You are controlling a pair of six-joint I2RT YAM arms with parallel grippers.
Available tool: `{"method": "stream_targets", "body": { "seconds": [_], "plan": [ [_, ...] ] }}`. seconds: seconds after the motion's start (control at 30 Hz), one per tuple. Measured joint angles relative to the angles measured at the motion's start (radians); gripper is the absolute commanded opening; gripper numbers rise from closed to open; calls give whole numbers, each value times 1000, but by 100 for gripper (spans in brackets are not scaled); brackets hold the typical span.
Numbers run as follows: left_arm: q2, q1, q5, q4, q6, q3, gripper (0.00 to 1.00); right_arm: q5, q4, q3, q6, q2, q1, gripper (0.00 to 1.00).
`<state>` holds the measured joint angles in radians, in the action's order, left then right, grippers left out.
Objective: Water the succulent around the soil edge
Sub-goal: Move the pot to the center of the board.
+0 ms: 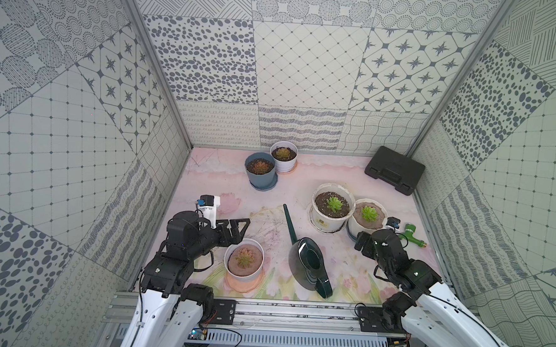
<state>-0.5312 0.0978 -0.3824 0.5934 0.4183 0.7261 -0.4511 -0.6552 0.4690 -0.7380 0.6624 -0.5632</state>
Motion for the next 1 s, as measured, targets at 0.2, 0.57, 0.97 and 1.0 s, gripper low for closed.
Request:
{"method": "stream_targets", "body": {
  "seconds": [0.2,0.57,0.97,1.0],
  "plan": [
    [4,0,-9,0,1,-3,99,-7,71,-127,-79,45,-33,97],
    [8,0,-18,-1,1,-7,99,-155,332,-223,-219,206,-111,96],
    [8,0,-30,-3,2,-8,99,-268,524,-206,-265,502,-125,92],
    [8,0,-31,-3,2,-8,99,-270,535,-196,-259,523,-114,91]
  ]
}}
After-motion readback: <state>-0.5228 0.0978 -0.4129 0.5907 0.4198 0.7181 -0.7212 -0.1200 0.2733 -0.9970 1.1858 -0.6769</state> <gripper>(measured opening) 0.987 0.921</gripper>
